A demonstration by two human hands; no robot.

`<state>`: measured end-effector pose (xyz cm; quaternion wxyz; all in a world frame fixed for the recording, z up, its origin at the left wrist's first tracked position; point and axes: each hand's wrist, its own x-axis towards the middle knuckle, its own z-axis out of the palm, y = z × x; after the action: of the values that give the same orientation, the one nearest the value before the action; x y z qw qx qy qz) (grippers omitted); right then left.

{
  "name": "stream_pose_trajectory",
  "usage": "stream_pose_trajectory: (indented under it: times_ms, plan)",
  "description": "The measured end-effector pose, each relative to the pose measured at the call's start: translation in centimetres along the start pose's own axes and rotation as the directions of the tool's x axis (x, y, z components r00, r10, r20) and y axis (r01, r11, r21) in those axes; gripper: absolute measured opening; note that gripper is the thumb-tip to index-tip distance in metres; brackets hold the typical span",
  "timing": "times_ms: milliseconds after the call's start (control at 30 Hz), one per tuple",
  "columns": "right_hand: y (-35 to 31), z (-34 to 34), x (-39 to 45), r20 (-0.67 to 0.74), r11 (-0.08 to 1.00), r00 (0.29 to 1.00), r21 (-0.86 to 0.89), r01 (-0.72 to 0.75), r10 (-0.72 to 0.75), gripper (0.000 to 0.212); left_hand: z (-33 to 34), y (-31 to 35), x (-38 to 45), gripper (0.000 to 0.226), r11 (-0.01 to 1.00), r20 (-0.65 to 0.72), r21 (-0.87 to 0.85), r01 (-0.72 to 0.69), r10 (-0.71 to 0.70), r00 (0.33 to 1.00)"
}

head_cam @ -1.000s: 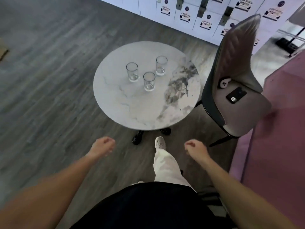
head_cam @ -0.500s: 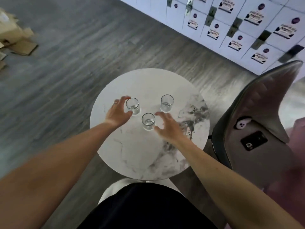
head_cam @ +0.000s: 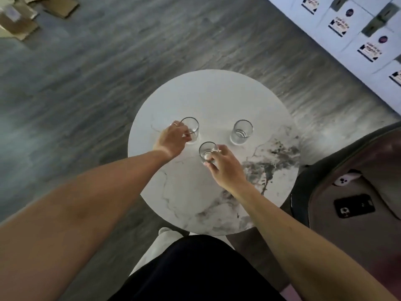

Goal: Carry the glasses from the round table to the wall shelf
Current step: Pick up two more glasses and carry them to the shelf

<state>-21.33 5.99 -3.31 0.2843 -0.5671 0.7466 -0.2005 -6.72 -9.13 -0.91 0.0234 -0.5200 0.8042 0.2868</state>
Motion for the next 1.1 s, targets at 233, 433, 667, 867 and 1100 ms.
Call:
stream_pose_trajectory:
  times_ms: [233,433,667,867,1100]
  plan:
    - [-6.1,-1.0,3.9,0.040,0.988,0.988,0.012,0.152,-0.152,0.017,-7.2,-3.8,-4.3,0.017,0.987,-0.252,-0.123,0.102,-0.130,0.959]
    - [-19.7,-3.5,9.2,-0.024,0.931,0.932,0.037,0.363,-0.362,0.019,-20.6,-9.1,-9.8,0.023,0.981,-0.498,-0.122,0.147,-0.189,0.846]
    - [-39.2,-5.2,9.6,-0.090,0.851,0.855,0.084,0.518,-0.511,0.019,-33.6,-16.6,-22.0,0.015,0.969,-0.671,-0.151,0.193,-0.244,0.700]
    - [-51.5,-4.2,7.4,-0.131,0.756,0.763,0.112,0.646,-0.633,0.020,-39.6,-22.5,-32.1,0.013,0.958,-0.748,-0.124,0.259,-0.262,0.610]
    - [-62.1,-1.2,6.7,-0.092,0.663,0.679,0.154,0.732,-0.728,0.019,-44.1,-29.3,-39.4,0.017,0.925,-0.801,-0.185,0.332,-0.338,0.494]
